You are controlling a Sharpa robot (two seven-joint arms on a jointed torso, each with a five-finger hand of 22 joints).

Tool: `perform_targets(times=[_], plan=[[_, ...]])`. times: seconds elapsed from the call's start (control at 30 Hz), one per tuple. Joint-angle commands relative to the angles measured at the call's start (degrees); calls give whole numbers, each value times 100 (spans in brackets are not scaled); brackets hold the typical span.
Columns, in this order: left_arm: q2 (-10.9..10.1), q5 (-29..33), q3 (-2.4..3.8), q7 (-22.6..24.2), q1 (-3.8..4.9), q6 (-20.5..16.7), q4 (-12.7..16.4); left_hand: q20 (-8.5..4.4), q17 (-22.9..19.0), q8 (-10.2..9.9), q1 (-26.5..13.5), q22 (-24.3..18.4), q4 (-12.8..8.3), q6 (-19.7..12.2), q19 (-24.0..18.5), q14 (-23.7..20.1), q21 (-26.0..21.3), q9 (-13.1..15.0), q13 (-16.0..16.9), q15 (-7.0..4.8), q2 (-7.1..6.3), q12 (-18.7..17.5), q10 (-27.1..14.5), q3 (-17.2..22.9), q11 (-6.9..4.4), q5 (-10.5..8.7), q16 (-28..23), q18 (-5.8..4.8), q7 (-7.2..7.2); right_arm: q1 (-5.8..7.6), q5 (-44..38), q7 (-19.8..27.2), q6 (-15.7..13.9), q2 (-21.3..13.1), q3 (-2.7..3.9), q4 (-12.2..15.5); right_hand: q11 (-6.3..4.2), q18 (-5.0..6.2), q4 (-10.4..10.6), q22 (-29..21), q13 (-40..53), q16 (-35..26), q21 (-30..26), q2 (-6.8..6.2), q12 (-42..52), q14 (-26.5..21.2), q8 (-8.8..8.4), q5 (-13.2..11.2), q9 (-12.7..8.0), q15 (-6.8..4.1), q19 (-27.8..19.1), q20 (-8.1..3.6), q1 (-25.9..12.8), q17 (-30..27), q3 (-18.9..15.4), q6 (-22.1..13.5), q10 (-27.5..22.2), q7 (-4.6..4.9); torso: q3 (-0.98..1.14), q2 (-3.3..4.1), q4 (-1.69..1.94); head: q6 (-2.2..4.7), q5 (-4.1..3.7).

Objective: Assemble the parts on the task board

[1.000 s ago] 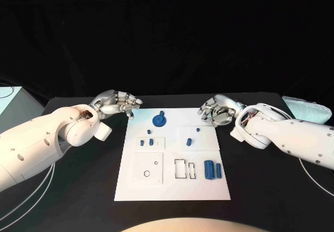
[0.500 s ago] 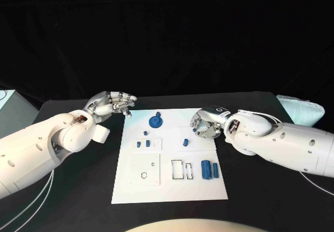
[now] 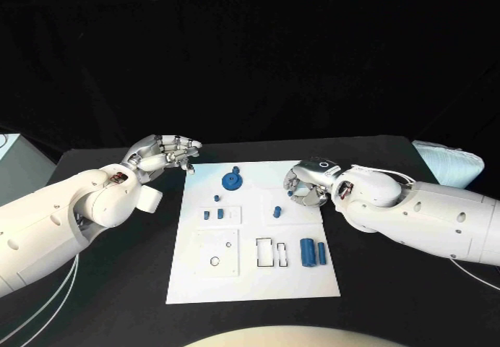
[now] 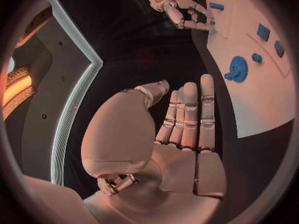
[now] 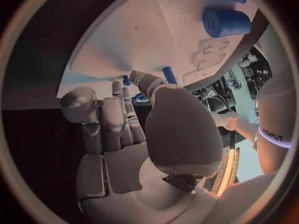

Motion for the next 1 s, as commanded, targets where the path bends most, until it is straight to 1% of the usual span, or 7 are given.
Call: perform_targets(times=[0.03, 0.1, 0.23, 0.47, 0.57, 0.77, 1.0], plan=[[11, 41, 5, 79, -3, -13, 13, -8, -5, 13, -13, -9, -6, -34, 40, -5, -27, -6, -8, 50, 33, -35, 16, -36, 35, 3, -30, 88, -10, -15, -198, -112, 71, 24, -3, -1, -29, -91, -15, 176, 22, 135, 176, 56, 23, 252, 59, -60, 33, 12, 47, -17, 94, 77, 152, 107, 122, -30, -1, -1, -2, -10, -10], [13, 35, 5, 71, -4, -10, 11, -8, -5, 13, -13, -9, -6, -34, 40, -5, -27, -6, -8, 50, 33, -35, 16, -36, 35, 3, -30, 88, -10, -27, -201, -131, 109, 38, -6, -8, -74, -168, -38, 616, 67, 365, 623, 105, 76, 283, 124, -65, 77, -19, 145, -40, 131, 244, 281, 221, 293, -62, -1, 0, -2, -12, -12], [16, 18, 5, 59, -5, -7, 10, -8, -5, 14, -7, -15, -3, -37, 48, -2, -34, -10, -13, 50, 38, -40, 17, -39, 36, 3, -30, 89, -9, -52, -204, -152, 158, 64, -10, -20, -102, -205, -58, 837, 102, 492, 847, 135, 83, 291, 164, -32, 114, -38, 186, -60, 133, 321, 360, 283, 374, -85, 3, 0, -3, -21, -9], [20, -23, 5, 38, -6, -4, 20, -9, -4, 15, 3, -23, -2, -41, 58, 2, -42, -14, -19, 50, 43, -45, 17, -41, 37, 4, -31, 89, -8, -87, -210, -182, 230, 110, -13, -42, -126, -222, -94, 968, 142, 580, 972, 189, 74, 283, 212, -3, 164, -55, 187, -76, 133, 351, 446, 346, 447, -110, 7, 3, -4, -33, -8], [22, -41, 5, 26, -6, -3, 21, -9, -3, 16, 14, -28, -3, -45, 67, 6, -48, -17, -24, 50, 49, -49, 17, -42, 37, 5, -31, 90, -7, -96, -215, -201, 240, 128, -14, -54, -146, -227, -127, 1027, 168, 613, 1025, 236, 75, 274, 248, -9, 199, -68, 183, -85, 146, 355, 495, 388, 499, -127, 7, 2, -5, -32, -17], [35, -69, 5, 13, -7, -3, 17, -11, -2, 17, 36, -39, -9, -51, 84, 11, -58, -24, -33, 49, 52, -58, 15, -45, 37, 6, -32, 90, -5, -124, -259, -309, 202, 189, -18, -80, -148, -230, -138, 1054, 178, 611, 1049, 252, 65, 267, 259, 5, 215, -71, 180, -89, 138, 337, 518, 394, 507, -129, 7, 0, -3, -41, -29], [49, -92, 5, 8, -7, -3, 12, -12, -2, 19, 47, -44, -12, -54, 91, 12, -64, -27, -38, 49, 53, -63, 12, -48, 38, 6, -34, 90, -5, -148, -365, -487, 119, 222, -23, -74, -153, -235, -153, 1132, 215, 672, 1111, 227, 18, 251, 293, 274, 282, -75, 159, -91, 30, 332, 576, 390, 539, -139, 5, -3, -4, -46, -34]])
